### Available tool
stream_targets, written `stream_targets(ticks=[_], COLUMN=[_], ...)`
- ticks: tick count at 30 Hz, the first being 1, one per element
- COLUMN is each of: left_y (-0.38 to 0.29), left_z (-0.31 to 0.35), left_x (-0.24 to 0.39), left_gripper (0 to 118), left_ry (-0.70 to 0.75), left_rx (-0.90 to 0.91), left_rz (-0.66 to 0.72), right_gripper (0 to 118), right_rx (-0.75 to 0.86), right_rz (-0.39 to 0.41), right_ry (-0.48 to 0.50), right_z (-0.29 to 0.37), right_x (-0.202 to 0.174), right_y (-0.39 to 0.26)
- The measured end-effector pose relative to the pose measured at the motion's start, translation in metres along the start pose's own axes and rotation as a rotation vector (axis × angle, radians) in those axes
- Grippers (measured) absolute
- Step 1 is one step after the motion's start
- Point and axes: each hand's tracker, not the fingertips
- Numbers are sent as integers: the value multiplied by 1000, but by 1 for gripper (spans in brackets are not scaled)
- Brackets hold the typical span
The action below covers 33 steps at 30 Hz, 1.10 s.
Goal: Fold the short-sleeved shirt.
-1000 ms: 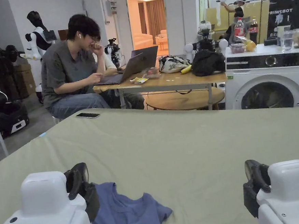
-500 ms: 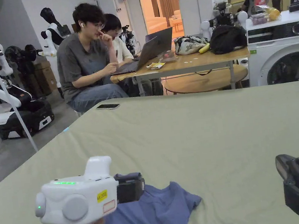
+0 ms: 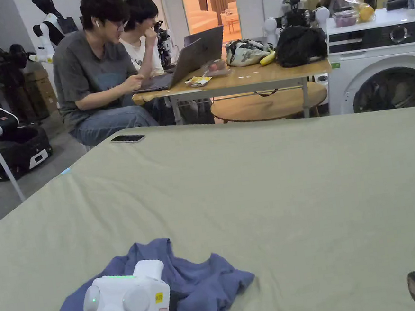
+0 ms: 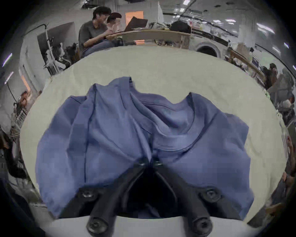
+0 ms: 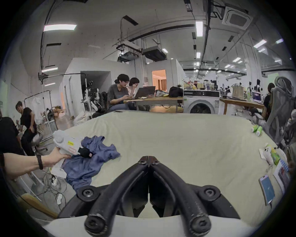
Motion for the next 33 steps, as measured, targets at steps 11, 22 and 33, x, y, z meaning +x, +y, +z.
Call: stream_targets(ticks=[11, 22, 33], left_y=[60, 216, 128], left_z=[140, 261, 72], left_x=[-104, -28, 250], left_gripper=[0, 0, 0], left_ry=[-106, 72, -619], left_rx=[434, 673, 368], left_rz=[372, -95, -167], right_gripper=[0, 0, 0], right_rx=[38, 68, 62], right_rz=[-10, -13, -78], right_ry=[-3, -59, -127], right_z=[25, 33, 63], right_x=[16, 23, 46], right_y=[8, 21, 19])
